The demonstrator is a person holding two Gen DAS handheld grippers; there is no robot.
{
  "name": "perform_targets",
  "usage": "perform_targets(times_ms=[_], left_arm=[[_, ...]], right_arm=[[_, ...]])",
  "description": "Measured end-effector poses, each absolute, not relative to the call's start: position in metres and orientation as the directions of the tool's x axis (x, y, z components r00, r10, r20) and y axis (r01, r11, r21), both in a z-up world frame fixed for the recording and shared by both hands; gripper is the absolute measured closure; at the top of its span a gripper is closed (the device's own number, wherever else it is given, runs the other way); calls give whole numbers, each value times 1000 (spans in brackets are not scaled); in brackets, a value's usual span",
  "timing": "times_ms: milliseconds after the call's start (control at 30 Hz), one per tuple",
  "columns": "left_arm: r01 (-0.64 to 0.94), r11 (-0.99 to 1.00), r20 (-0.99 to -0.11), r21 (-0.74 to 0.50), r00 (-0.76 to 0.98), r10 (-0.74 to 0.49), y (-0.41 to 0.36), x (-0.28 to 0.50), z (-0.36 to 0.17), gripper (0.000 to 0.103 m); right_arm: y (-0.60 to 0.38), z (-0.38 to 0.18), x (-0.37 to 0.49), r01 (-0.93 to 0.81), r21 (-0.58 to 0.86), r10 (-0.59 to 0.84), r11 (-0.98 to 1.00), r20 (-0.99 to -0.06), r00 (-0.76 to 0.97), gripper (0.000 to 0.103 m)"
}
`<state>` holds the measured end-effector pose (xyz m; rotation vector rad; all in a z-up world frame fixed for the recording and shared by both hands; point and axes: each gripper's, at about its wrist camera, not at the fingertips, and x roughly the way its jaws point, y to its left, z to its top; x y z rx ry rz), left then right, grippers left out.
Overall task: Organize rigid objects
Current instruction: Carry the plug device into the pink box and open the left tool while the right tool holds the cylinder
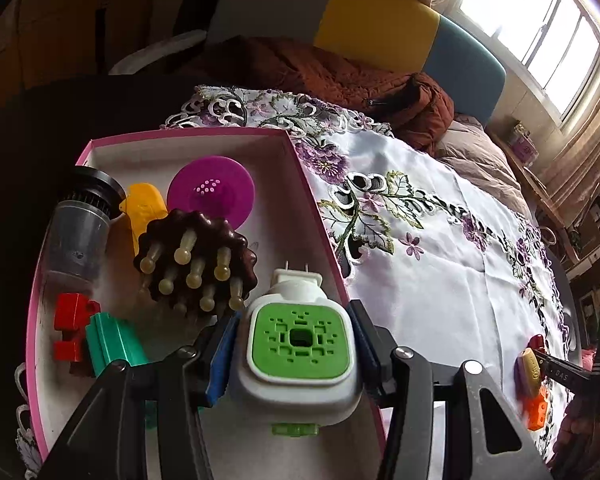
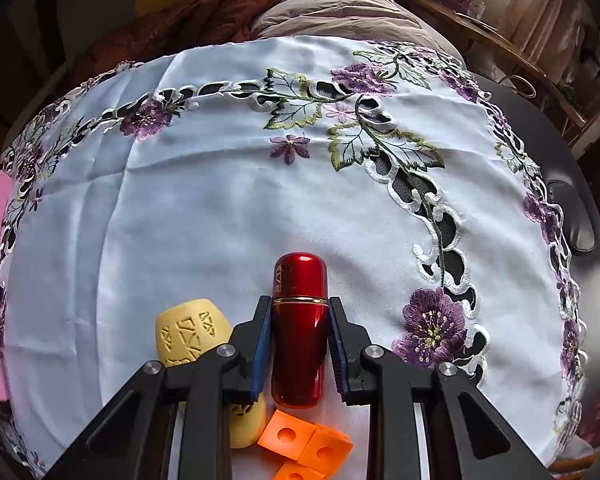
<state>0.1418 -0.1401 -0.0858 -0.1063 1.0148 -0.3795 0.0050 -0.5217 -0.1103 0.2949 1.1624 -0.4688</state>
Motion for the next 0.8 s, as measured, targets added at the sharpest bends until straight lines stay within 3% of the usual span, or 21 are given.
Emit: perform_targets(times_ms=[800], left_arm=[[297,950,-770,-101,581,-263,-135,97,-60,51]], right_arm=[[-515,-110,6,469,-69,-241,881,-917,319,76]])
